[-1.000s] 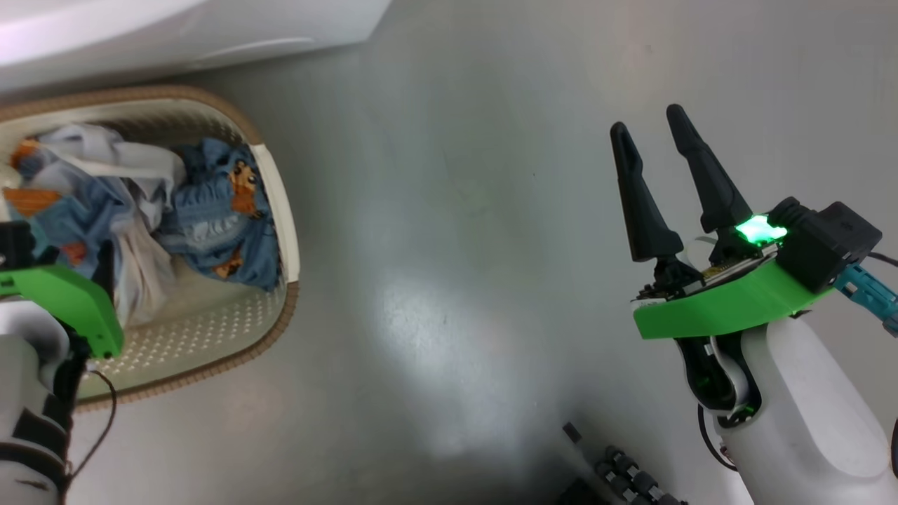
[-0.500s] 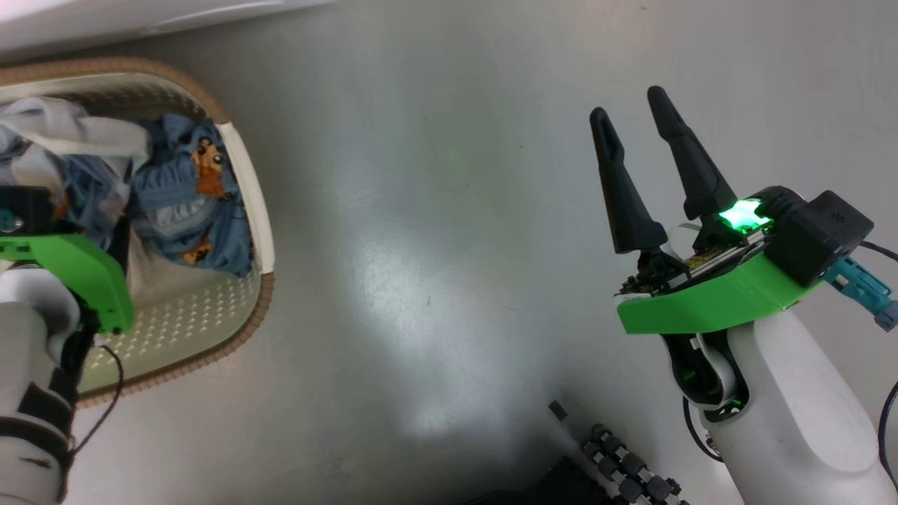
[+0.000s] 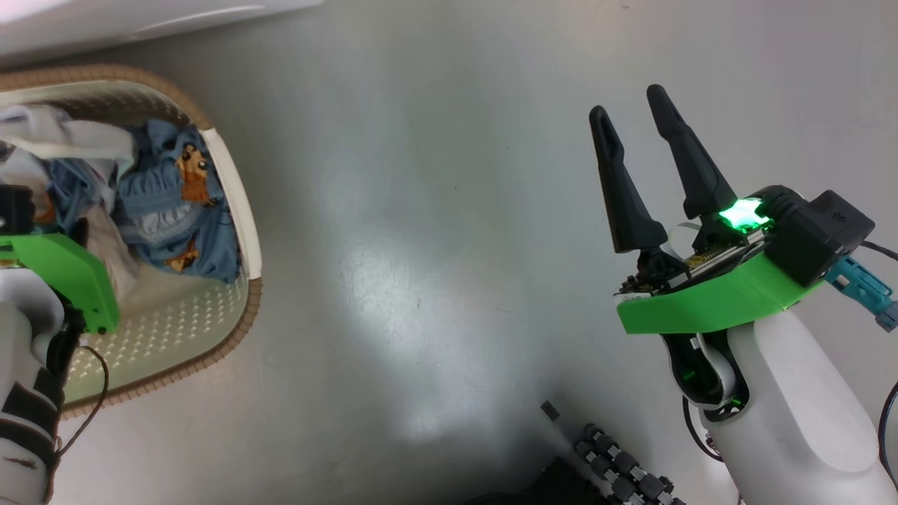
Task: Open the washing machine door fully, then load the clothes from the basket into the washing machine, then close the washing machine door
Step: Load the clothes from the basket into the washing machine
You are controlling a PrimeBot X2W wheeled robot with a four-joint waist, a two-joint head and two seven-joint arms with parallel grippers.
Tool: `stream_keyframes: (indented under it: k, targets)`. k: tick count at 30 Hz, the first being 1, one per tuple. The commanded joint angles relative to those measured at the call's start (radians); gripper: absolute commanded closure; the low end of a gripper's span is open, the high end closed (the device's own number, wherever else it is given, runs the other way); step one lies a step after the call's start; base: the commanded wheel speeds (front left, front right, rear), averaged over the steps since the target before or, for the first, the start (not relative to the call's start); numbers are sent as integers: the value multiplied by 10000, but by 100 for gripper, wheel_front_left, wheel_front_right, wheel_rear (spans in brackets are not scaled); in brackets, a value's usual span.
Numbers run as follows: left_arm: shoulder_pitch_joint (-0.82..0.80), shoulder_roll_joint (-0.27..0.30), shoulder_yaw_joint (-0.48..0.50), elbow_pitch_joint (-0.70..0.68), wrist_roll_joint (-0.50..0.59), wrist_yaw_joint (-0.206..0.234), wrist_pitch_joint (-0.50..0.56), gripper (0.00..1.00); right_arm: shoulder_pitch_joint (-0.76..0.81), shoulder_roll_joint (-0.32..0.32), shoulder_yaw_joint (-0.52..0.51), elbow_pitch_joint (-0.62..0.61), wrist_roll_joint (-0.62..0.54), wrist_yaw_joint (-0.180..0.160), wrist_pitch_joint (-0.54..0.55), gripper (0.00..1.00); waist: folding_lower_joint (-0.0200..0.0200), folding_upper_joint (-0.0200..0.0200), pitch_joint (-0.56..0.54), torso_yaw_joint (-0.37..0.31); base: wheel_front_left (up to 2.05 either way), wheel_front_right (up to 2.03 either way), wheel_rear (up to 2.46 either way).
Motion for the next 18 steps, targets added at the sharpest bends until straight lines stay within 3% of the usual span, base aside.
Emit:
stream_keyframes:
  k: [1, 8, 18]
  targets:
    - [131, 374, 143, -16, -132, 7, -127, 100, 299, 2, 117, -199, -151, 44, -78, 0, 0, -1, -87, 47, 0, 0, 0]
    - [545, 196, 349, 88, -607, 6, -768, 100, 317, -24, 48, -95, -144, 44, -78, 0, 0, -1, -831, 309, 0, 0, 0]
    - [1771, -487, 274, -70, -1224, 6, -2278, 100, 855, -391, -256, 254, -43, 44, -78, 0, 0, -1, -2756, 997, 0, 0, 0]
